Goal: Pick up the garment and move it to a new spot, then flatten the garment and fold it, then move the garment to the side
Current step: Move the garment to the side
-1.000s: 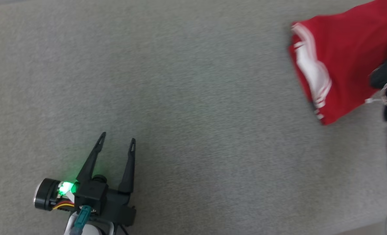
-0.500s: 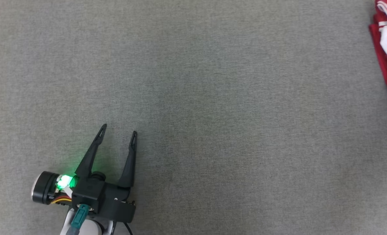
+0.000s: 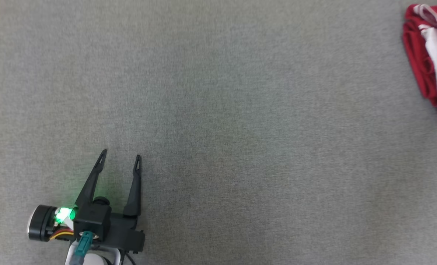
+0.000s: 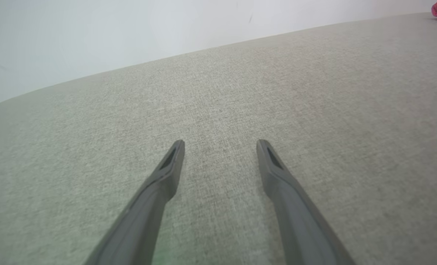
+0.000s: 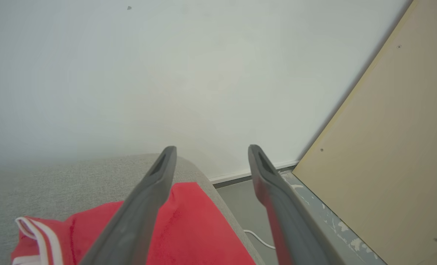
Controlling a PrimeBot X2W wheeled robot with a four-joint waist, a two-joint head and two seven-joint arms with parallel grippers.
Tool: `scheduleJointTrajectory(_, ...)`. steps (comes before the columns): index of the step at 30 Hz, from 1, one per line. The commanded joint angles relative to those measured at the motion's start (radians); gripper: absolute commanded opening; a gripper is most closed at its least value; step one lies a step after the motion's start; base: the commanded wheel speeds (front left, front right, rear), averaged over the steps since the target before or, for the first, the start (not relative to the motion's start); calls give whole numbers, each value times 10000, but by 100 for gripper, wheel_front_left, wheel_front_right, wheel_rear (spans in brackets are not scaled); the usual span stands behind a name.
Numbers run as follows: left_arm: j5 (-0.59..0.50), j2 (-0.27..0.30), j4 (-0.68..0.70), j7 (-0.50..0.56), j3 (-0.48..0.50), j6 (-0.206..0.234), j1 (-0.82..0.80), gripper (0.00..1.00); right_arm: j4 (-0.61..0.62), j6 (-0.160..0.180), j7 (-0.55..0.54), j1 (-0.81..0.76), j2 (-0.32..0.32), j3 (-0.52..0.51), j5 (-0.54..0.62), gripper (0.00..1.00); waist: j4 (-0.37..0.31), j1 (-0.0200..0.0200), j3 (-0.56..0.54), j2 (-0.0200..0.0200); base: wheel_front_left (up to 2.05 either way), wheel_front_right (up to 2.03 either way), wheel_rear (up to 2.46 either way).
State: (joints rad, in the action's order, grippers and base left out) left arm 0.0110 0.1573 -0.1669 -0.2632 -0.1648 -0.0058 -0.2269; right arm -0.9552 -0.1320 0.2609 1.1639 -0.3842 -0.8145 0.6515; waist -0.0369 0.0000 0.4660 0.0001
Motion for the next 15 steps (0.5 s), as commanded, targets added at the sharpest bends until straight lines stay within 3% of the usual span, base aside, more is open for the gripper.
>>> scheduleJointTrajectory(1,144,-16,-40,-22,47,67,136,100,-36,28,41,-171,105,243,-61,100,-136,0,-330,-1,0,0,0)
scheduleJointTrajectory(9,296,-223,-309,-23,335,152,397,100,469,28,40,-1281,847,2955,-2368,100,-254,0,-1305,-1,0,0,0)
scheduleJointTrajectory(12,361,-300,-438,-22,483,152,556,100,1330,27,26,-2463,1780,3848,-3161,100,-216,0,-1747,-1,0,0,0)
scheduleJointTrajectory(15,430,-412,-543,-23,634,186,742,100,2239,28,29,-3583,2059,4632,-3888,100,-156,0,-2169,-1,0,0,0)
